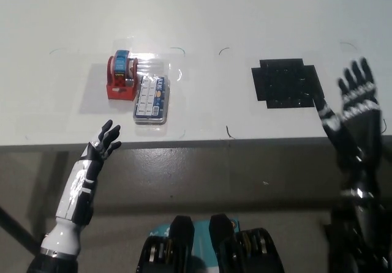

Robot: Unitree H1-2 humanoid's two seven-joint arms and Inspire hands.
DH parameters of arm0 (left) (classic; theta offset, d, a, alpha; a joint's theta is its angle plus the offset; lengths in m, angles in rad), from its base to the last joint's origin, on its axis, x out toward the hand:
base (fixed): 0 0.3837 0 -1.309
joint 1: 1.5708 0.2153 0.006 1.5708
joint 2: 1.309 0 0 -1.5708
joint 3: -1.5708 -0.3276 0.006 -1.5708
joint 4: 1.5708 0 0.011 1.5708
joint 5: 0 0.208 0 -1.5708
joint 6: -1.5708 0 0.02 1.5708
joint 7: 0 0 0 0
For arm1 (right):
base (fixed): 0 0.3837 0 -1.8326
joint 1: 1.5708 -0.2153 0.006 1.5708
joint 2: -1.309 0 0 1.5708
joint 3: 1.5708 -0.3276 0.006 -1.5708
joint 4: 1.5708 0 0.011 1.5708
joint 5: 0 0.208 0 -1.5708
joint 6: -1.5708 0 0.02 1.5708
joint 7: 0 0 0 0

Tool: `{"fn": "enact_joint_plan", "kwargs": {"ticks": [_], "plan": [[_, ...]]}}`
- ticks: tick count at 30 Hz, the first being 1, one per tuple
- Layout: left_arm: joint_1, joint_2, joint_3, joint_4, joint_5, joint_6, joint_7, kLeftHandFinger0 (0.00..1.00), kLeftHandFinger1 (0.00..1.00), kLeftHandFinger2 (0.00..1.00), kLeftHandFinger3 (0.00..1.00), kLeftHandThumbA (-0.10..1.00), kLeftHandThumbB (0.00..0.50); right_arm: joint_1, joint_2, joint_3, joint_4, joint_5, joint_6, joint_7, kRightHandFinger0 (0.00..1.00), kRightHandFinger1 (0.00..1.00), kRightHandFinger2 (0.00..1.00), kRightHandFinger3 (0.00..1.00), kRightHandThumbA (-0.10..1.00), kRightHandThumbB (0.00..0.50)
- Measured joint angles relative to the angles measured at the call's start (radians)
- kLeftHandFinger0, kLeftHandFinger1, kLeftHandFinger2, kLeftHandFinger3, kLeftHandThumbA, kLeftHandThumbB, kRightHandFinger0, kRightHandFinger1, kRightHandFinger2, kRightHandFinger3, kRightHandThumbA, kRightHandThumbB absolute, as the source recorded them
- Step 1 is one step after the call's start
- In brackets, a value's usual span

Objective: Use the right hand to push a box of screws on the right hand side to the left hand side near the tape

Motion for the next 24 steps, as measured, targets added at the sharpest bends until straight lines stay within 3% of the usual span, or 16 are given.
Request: {"fn": "enact_joint_plan", "kwargs": {"ticks": [4, 7, 9, 11, 18, 21, 24], "plan": [[-0.005, 0.004, 0.003, 0.001, -0.005, 0.001, -0.001, 1.0, 1.0, 1.0, 1.0, 1.0, 0.115, 0.115, -0.042, 0.054, -0.124, -0.02, 0.0, 0.02, 1.0, 1.0, 1.0, 1.0, 1.0, 0.205], [-0.025, 0.018, 0.015, 0.001, -0.034, 0.003, -0.007, 1.0, 1.0, 1.0, 1.0, 1.0, 0.099, 0.232, -0.101, 0.165, -0.249, -0.056, -0.003, 0.062, 1.0, 1.0, 1.0, 1.0, 1.0, 0.215], [-0.038, 0.028, 0.023, 0.001, -0.047, 0.004, -0.01, 1.0, 1.0, 1.0, 1.0, 1.0, 0.089, 0.264, -0.122, 0.216, -0.267, -0.068, -0.004, 0.084, 1.0, 1.0, 1.0, 1.0, 1.0, 0.175], [-0.049, 0.038, 0.031, 0.0, -0.064, 0.005, -0.014, 1.0, 1.0, 1.0, 1.0, 1.0, 0.087, 0.282, -0.139, 0.262, -0.257, -0.091, -0.007, 0.106, 1.0, 1.0, 1.0, 1.0, 1.0, 0.213], [-0.033, 0.043, 0.04, 0.0, -0.087, 0.005, -0.019, 1.0, 1.0, 1.0, 1.0, 1.0, 0.106, 0.266, -0.167, 0.342, -0.119, -0.134, -0.013, 0.149, 1.0, 1.0, 1.0, 1.0, 0.96, 0.229], [-0.021, 0.043, 0.039, 0.003, -0.085, 0.003, -0.02, 1.0, 1.0, 1.0, 1.0, 1.0, 0.15, 0.255, -0.167, 0.36, -0.081, -0.14, -0.013, 0.161, 1.0, 1.0, 1.0, 1.0, 0.95, 0.214], [-0.014, 0.043, 0.034, 0.011, -0.072, 0.002, -0.02, 1.0, 1.0, 1.0, 1.0, 1.0, 0.154, 0.239, -0.167, 0.364, -0.059, -0.144, -0.013, 0.171, 1.0, 1.0, 1.0, 1.0, 0.95, 0.214]]}}
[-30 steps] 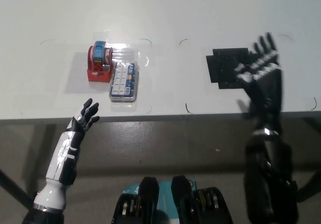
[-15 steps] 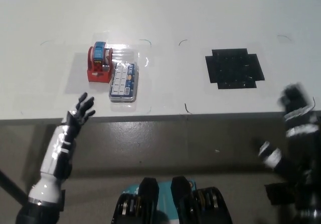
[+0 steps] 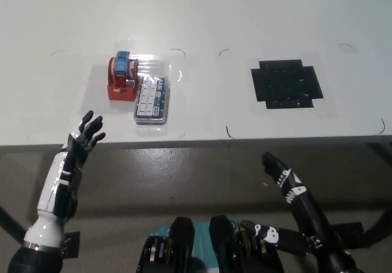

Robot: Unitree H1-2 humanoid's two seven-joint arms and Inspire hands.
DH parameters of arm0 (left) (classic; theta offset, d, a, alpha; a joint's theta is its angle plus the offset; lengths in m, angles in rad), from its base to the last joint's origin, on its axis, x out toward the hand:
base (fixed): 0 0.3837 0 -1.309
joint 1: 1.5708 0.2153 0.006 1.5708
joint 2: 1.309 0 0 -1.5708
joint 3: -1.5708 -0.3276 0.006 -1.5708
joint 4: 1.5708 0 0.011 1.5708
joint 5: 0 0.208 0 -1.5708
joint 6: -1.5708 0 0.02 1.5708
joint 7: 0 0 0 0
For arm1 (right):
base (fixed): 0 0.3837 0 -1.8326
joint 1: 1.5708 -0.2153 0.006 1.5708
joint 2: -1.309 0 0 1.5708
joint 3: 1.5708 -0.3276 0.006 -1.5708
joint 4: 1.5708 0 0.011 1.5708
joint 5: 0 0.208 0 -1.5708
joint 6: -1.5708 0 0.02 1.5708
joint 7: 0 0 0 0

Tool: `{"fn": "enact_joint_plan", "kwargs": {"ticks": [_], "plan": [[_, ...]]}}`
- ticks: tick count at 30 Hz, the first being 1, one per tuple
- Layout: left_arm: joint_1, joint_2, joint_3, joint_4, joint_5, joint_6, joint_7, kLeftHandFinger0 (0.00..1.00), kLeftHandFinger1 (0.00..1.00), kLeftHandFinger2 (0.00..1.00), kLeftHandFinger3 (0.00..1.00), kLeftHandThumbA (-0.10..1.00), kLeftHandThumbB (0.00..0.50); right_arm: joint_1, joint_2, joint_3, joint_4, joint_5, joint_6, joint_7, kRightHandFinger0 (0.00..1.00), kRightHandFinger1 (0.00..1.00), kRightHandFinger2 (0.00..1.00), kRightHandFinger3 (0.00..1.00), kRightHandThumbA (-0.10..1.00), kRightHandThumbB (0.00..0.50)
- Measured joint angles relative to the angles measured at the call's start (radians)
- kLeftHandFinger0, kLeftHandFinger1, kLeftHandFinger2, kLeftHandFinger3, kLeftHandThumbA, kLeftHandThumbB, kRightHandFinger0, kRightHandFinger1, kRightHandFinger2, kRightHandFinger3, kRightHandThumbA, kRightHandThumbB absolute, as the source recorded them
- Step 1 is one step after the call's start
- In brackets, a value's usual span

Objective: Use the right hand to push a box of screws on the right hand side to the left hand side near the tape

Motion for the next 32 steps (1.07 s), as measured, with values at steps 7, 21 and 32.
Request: {"fn": "enact_joint_plan", "kwargs": {"ticks": [7, 21, 32], "plan": [[0.022, 0.0, -0.035, 0.003, 0.012, -0.001, -0.008, 1.0, 1.0, 1.0, 1.0, 1.0, 0.178, -0.017, 0.0, -0.001, 0.018, 0.0, 0.0, 0.009, 1.0, 1.0, 1.0, 1.0, 0.94, 0.203], [0.062, 0.009, -0.06, 0.027, 0.031, -0.005, -0.023, 1.0, 1.0, 1.0, 1.0, 0.99, 0.117, -0.029, -0.009, -0.014, 0.017, -0.006, 0.019, 0.009, 1.0, 1.0, 1.0, 1.0, 0.87, 0.197], [0.061, 0.048, -0.082, 0.058, 0.057, -0.005, -0.044, 1.0, 1.0, 1.0, 1.0, 0.99, 0.1, -0.029, -0.011, -0.015, 0.018, -0.008, 0.023, 0.011, 1.0, 1.0, 1.0, 1.0, 0.77, 0.193]]}}
